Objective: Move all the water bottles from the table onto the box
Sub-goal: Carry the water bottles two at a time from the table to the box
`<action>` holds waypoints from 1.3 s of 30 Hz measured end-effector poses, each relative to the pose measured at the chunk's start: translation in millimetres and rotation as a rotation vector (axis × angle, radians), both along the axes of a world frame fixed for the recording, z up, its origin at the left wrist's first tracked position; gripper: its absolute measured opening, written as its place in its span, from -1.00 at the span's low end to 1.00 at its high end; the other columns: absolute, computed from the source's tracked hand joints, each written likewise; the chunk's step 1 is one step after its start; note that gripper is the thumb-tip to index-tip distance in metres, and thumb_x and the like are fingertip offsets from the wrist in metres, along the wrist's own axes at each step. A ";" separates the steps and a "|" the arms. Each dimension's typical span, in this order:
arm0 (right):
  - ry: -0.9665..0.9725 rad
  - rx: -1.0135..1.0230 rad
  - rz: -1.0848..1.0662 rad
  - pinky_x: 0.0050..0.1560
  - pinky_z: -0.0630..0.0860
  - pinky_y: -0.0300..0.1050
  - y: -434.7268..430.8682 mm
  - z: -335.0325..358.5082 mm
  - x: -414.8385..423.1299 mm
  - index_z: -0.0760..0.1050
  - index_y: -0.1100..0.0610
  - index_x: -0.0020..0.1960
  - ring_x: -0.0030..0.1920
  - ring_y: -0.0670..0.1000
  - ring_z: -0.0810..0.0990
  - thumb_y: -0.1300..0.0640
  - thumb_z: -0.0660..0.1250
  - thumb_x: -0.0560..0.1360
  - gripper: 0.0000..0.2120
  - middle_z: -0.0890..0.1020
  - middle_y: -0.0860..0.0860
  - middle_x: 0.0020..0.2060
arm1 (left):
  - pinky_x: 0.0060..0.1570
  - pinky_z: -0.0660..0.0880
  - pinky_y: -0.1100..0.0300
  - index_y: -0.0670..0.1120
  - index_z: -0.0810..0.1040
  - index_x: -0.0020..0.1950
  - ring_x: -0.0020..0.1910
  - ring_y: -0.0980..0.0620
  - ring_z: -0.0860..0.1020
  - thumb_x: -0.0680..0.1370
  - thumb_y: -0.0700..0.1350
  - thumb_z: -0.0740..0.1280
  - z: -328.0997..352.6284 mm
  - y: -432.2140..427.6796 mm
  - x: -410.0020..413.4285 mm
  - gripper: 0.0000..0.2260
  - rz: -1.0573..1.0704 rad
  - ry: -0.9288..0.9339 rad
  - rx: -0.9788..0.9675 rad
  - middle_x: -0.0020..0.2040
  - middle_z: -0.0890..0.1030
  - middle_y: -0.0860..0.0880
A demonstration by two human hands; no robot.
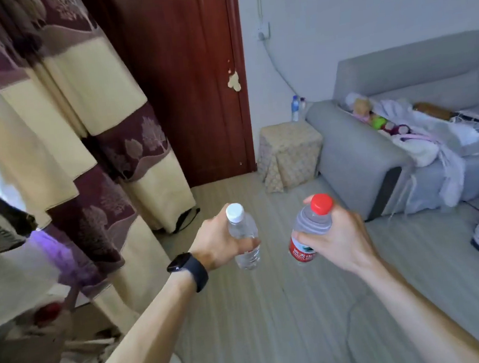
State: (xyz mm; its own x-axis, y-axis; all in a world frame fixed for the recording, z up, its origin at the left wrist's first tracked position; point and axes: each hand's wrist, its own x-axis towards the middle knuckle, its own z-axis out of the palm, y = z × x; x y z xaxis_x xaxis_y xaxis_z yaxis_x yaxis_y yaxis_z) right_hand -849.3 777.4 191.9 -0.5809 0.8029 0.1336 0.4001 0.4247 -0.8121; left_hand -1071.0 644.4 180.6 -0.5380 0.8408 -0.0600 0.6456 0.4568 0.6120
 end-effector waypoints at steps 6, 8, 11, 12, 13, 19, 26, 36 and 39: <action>-0.008 -0.003 -0.019 0.00 0.47 -0.23 146.3 0.2 -53.0 0.50 -0.16 0.08 -0.04 -0.11 0.64 -0.05 0.61 0.25 -0.53 0.67 -0.20 -0.10 | -0.12 0.56 0.24 0.14 0.47 -0.02 -0.17 0.19 0.59 0.23 0.32 0.45 3.4 142.8 -54.6 -0.56 -0.007 0.013 -0.040 -0.17 0.62 0.19; -0.012 -0.014 -0.028 -0.02 0.48 -0.22 193.8 0.7 -71.5 0.51 -0.12 0.02 -0.05 -0.09 0.64 -0.04 0.61 0.25 -0.58 0.67 -0.20 -0.13 | -0.13 0.55 0.26 0.15 0.48 0.00 -0.17 0.19 0.59 0.24 0.34 0.44 4.1 184.9 -75.4 -0.54 0.000 0.010 -0.036 -0.15 0.63 0.20; -0.040 -0.003 -0.051 0.01 0.54 -0.14 256.0 2.2 -97.4 0.55 -0.03 0.05 -0.05 -0.05 0.66 -0.04 0.60 0.25 -0.58 0.68 -0.12 -0.12 | -0.08 0.59 0.18 0.15 0.47 -0.02 -0.19 0.19 0.59 0.23 0.33 0.44 4.5 245.0 -107.3 -0.56 -0.011 0.017 -0.050 -0.17 0.63 0.19; -0.049 -0.005 -0.059 0.02 0.55 -0.10 276.2 3.1 -106.9 0.55 -0.01 0.06 -0.05 -0.03 0.66 -0.04 0.60 0.25 -0.57 0.69 -0.10 -0.12 | -0.07 0.60 0.15 0.15 0.46 -0.02 -0.18 0.19 0.60 0.23 0.33 0.44 5.2 265.6 -118.0 -0.56 -0.018 0.016 -0.053 -0.17 0.63 0.19; -0.056 -0.012 -0.065 0.03 0.56 -0.08 295.9 3.0 -116.7 0.55 -0.01 0.06 -0.05 -0.02 0.66 -0.04 0.60 0.25 -0.56 0.69 -0.09 -0.12 | -0.06 0.60 0.13 0.16 0.46 -0.02 -0.17 0.18 0.60 0.23 0.32 0.45 6.3 285.5 -128.2 -0.56 -0.021 0.011 -0.054 -0.17 0.63 0.19; -0.051 -0.046 -0.124 0.04 0.58 -0.05 410.8 -7.9 -187.8 0.54 -0.05 0.03 -0.06 -0.06 0.67 -0.03 0.61 0.22 -0.56 0.69 -0.14 -0.14 | -0.02 0.60 0.08 0.18 0.46 0.03 -0.09 0.15 0.62 0.22 0.28 0.49 1.6 409.4 -202.0 -0.53 -0.071 -0.035 -0.008 -0.11 0.64 0.19; -0.043 -0.097 -0.241 0.06 0.58 -0.06 527.1 -17.2 -250.6 0.56 -0.09 0.06 -0.03 -0.07 0.67 0.02 0.63 0.23 -0.55 0.70 -0.14 -0.12 | 0.01 0.58 0.04 0.15 0.43 0.13 -0.05 0.06 0.60 0.29 0.20 0.53 -3.5 563.8 -276.4 -0.50 -0.174 -0.058 -0.015 -0.05 0.62 0.14; -0.037 -0.168 -0.255 0.04 0.61 0.02 726.8 -47.5 -299.5 0.52 -0.08 0.08 -0.06 -0.05 0.65 0.02 0.60 0.25 -0.54 0.67 -0.12 -0.10 | 0.01 0.60 0.11 0.17 0.45 0.14 -0.05 0.16 0.60 0.27 0.24 0.53 -39.0 775.3 -322.3 -0.49 -0.226 -0.128 -0.058 -0.05 0.63 0.18; -0.060 -0.184 -0.213 0.04 0.60 -0.03 789.0 -53.0 -309.4 0.51 -0.08 0.10 -0.06 -0.11 0.64 0.01 0.61 0.24 -0.52 0.66 -0.15 -0.09 | 0.04 0.59 0.10 0.18 0.44 0.19 -0.02 0.15 0.59 0.29 0.21 0.54 -46.4 830.0 -330.5 -0.46 -0.151 -0.170 -0.048 -0.02 0.62 0.19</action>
